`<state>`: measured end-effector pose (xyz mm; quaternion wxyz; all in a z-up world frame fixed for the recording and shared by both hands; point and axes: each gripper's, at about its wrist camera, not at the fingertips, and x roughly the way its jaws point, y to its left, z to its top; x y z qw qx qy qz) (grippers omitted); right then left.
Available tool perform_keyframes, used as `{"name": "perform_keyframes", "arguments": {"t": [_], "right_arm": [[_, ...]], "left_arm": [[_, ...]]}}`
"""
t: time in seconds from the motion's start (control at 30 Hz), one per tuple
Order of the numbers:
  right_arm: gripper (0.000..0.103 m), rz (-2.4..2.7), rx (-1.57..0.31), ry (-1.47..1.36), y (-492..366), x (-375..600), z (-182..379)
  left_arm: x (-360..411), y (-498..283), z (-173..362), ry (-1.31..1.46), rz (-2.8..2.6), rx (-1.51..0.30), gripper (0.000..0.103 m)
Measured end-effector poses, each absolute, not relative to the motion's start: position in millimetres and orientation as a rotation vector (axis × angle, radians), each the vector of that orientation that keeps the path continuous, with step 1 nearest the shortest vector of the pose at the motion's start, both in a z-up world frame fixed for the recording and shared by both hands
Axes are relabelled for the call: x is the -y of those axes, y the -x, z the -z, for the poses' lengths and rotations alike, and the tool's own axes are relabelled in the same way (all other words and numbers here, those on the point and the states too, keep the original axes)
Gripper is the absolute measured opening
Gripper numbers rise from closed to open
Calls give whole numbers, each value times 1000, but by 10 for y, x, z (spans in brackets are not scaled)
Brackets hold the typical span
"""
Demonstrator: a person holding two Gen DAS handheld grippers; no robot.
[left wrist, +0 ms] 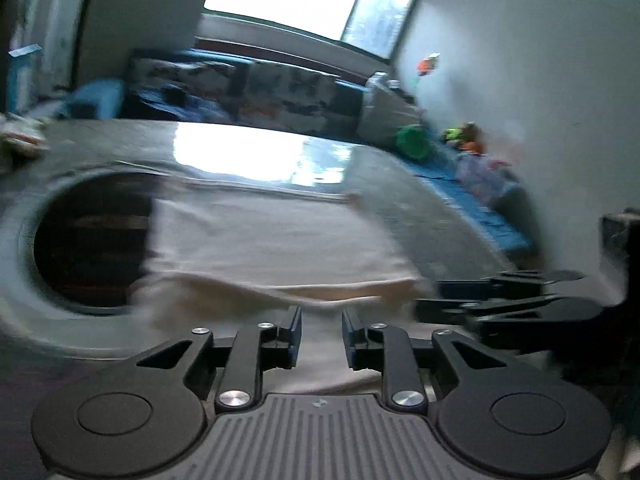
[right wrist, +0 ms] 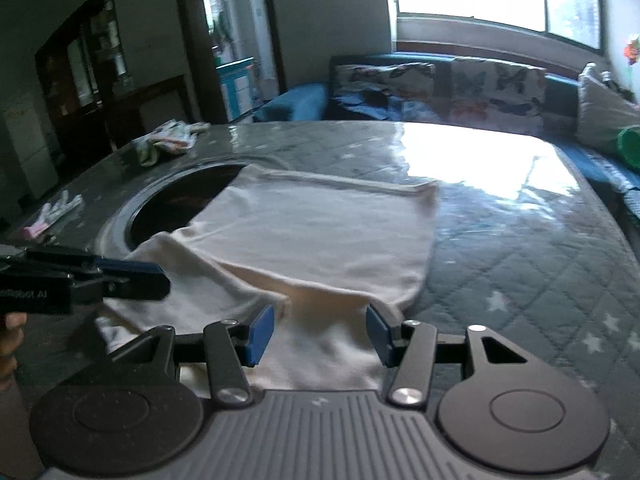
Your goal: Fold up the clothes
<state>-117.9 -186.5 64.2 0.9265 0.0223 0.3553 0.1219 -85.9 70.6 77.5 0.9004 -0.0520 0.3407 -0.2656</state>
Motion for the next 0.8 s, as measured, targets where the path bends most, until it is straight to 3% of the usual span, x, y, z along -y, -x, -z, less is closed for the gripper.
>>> {"name": "perform_keyframes", "arguments": {"t": [0.27, 0.33, 0.5, 0.57, 0.73, 0.8], "right_arm": [[49, -310, -798, -41, 984, 1610, -451], [43, -322, -809, -38, 954, 1552, -420], [17, -337, -815, 12, 952, 1415, -384], [11, -330, -808, 11, 950, 1404, -412], [8, -317, -769, 21, 959, 1418, -573], [7, -311, -747, 36, 979, 1419, -652]], "left_arm": [[-1444, 961, -597, 81, 358, -723, 33], [-1566, 1011, -558, 74, 338, -728, 38], [-1622, 1107, -517, 49, 342, -744, 42], [-1577, 1092, -481, 33, 345, -746, 42], [-1489, 1051, -395, 1, 355, -736, 40], [-1445, 1062, -374, -31, 347, -721, 32]]}}
